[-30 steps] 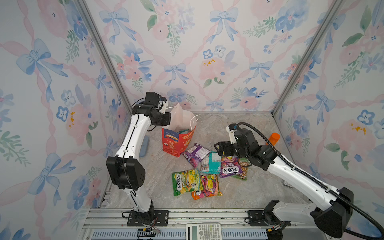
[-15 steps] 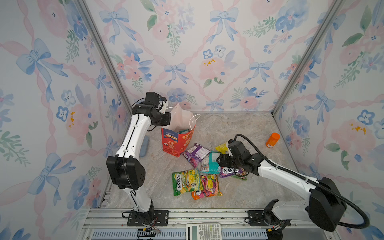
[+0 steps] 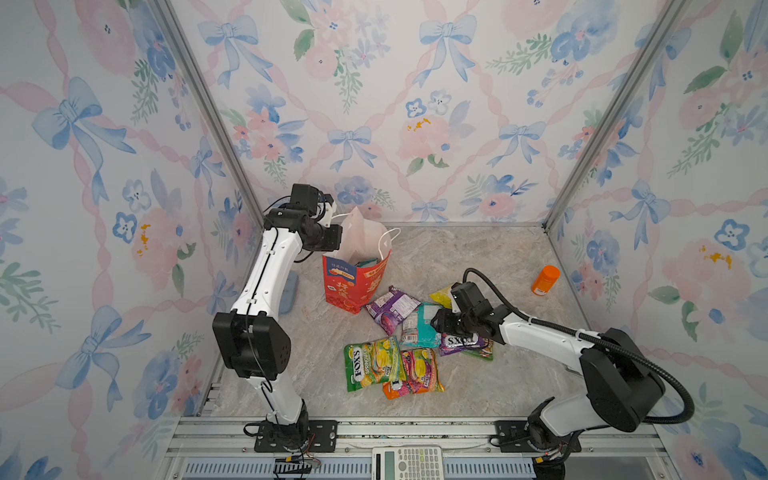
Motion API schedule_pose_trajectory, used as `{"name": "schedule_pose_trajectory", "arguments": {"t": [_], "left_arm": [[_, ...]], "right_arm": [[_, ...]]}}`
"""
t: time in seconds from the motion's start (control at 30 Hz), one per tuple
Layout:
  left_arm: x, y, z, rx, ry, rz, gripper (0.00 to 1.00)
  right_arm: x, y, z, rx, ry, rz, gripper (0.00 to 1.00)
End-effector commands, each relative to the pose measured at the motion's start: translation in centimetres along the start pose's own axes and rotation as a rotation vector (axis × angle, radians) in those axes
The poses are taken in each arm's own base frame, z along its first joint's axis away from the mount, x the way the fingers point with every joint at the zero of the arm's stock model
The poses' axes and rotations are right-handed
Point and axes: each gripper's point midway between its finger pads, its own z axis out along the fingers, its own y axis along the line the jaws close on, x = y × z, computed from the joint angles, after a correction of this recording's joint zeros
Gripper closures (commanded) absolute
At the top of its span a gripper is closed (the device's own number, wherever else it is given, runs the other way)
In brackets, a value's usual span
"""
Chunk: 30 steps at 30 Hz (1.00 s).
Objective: Place the snacks into the paper bag
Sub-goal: 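Lower the right gripper onto the teal Fox's Mint Blossom packet, then grasp the teal Fox's packet with the right gripper and lift it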
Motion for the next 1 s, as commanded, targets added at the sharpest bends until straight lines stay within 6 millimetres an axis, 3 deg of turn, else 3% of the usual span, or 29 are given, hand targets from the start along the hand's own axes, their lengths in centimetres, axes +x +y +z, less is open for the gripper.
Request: {"name": "schedule_pose_trajectory", "arguments": {"t": [0.0,0.27,0.57,0.73,0.97], "left_arm": [[0.6,0.3,0.7,0.002,0.024,-0.02,1.0],[0.6,0.3,0.6,0.001,0.023,-0.019,1.0],[0.6,0.2,0.6,0.002,0.022,-0.017,1.0],[0.5,0.2,0.5,0.005,0.021,-0.018,1.0],[0.6,0.2,0.6,0.005,0.023,-0.018,1.0]], "right_arm": [[-0.3,0.2,0.9,-0.024,0.008,0.03,0.45],[-0.1,0.2,2.3,-0.043,0.019,0.059,0.51],[-0.8,0.7,2.0,-0.067,0.006,0.067,0.8],[-1.4,1.2,1.2,-0.076,-0.01,0.056,0.95],[-2.7,2.0,-1.4,-0.066,-0.061,0.018,0.97]]}}
